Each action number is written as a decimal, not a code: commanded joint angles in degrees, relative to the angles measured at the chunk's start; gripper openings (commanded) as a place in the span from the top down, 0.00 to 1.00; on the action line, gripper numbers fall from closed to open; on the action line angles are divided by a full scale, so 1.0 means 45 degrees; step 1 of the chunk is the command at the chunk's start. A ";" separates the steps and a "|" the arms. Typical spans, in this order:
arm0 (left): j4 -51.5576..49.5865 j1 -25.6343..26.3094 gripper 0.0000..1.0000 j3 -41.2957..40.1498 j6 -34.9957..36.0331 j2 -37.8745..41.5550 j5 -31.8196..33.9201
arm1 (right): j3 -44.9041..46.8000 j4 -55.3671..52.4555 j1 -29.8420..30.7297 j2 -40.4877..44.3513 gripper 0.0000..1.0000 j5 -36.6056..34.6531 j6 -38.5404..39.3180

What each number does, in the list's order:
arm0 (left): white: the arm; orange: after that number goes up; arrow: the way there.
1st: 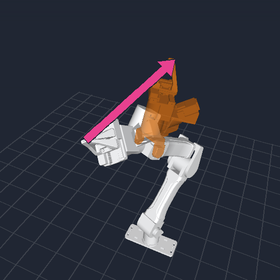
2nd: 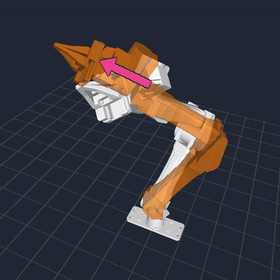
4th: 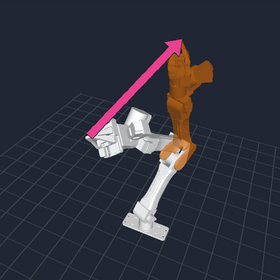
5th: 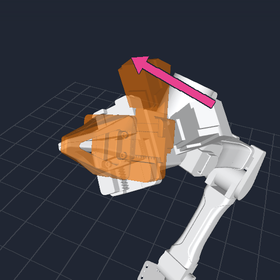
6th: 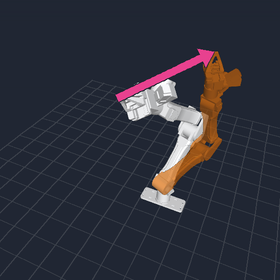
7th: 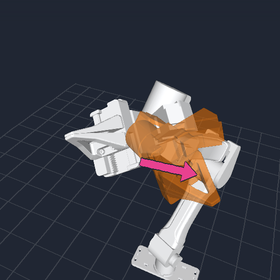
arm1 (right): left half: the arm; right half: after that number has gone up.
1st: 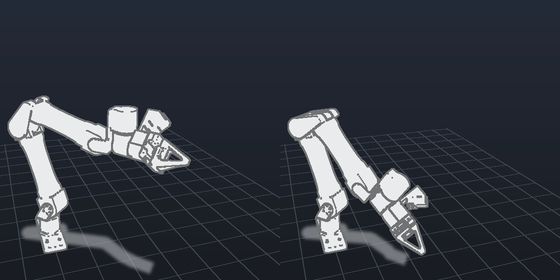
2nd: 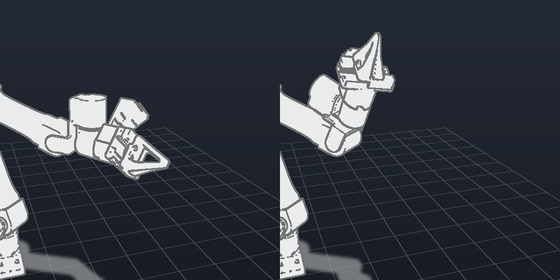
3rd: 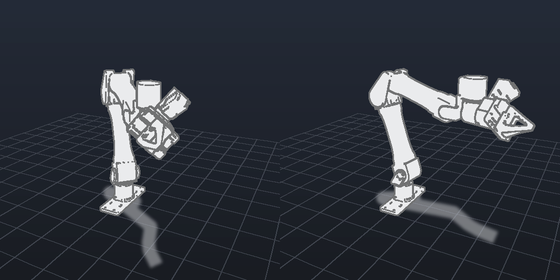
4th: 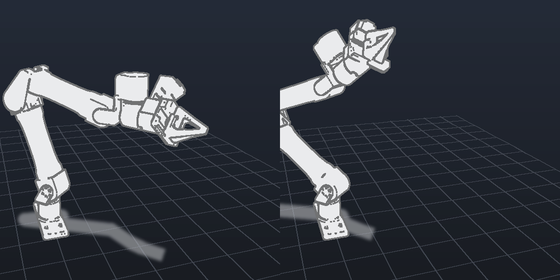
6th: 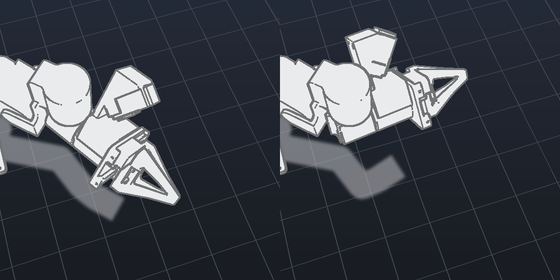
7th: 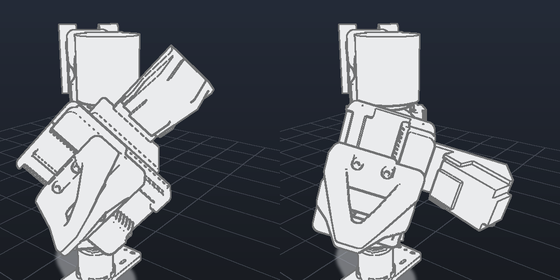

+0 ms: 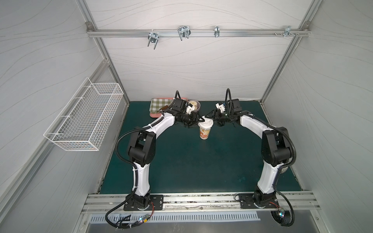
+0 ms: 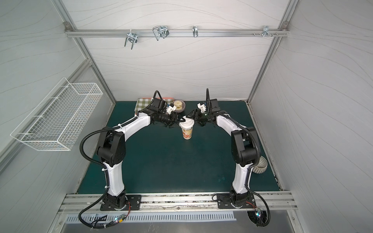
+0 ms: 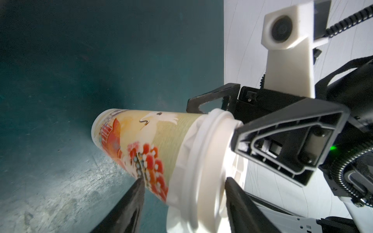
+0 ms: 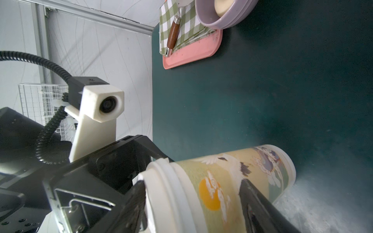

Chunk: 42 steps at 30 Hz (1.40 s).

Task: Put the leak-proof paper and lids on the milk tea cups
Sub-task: Secure the cup lid on the cup, then reset both arms

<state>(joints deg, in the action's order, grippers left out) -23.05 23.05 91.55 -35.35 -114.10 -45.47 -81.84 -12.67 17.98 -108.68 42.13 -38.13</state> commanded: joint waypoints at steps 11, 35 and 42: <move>-0.1045 0.0037 0.01 0.1527 0.0111 0.0786 0.0241 | -0.0224 -0.1130 -0.0857 0.2128 0.01 -0.0861 0.0148; 0.6314 -0.4125 0.03 -1.1378 0.4827 0.8843 1.7436 | 1.1134 0.6887 -0.1103 0.7874 0.01 -1.5217 0.7568; 1.2460 -0.4484 0.03 -1.3841 0.6689 0.6823 1.6547 | 1.2390 1.2510 -0.1399 0.4787 0.01 -1.4115 0.8849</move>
<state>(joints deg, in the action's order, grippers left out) 14.55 3.38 30.37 -9.19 -80.73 28.03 -27.33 27.16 12.47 -84.66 -23.27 -2.92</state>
